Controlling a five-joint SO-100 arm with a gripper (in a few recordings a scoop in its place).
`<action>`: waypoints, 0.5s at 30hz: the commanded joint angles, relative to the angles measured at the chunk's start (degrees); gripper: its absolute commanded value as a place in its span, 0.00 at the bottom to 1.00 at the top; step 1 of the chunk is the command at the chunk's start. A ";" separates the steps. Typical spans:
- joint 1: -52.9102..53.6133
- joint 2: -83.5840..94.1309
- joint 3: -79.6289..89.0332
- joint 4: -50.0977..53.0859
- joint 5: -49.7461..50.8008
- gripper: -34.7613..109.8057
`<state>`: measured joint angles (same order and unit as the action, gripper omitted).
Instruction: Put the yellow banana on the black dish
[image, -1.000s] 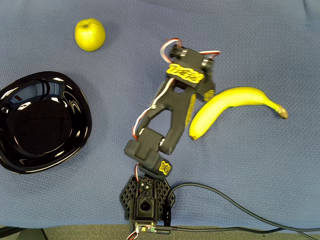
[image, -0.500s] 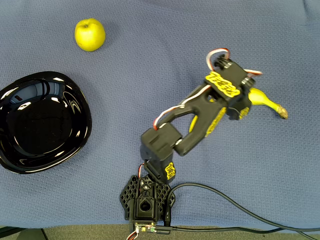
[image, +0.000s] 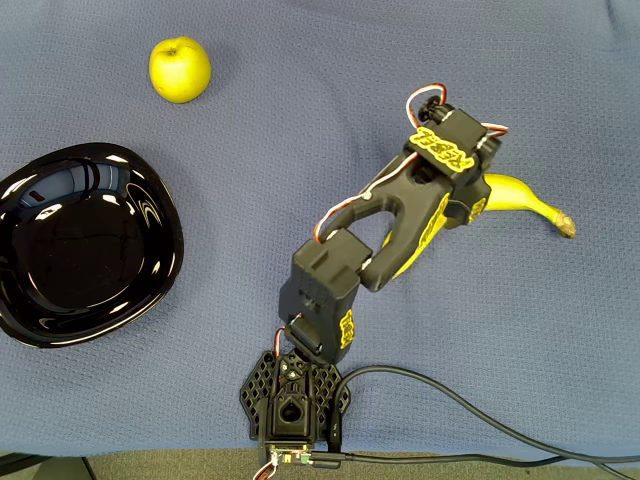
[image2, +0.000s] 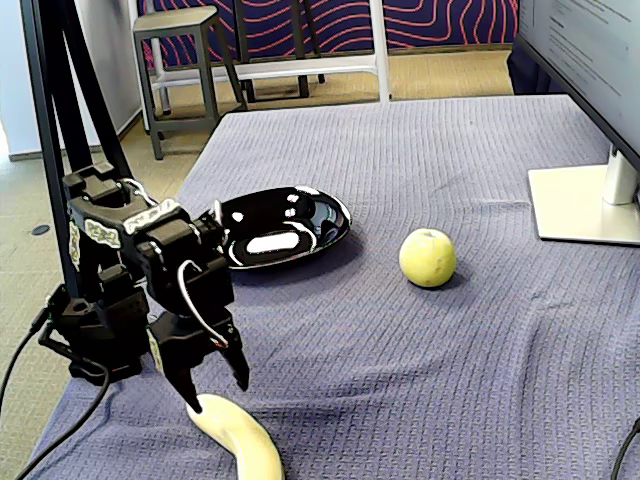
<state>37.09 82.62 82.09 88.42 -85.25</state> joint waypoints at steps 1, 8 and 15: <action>-2.20 -0.26 -0.62 -2.02 -5.62 0.39; -2.64 -1.93 -1.49 -2.29 -4.48 0.41; -1.32 -3.87 -3.16 -2.81 -4.57 0.44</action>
<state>34.80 78.57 82.09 86.48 -85.25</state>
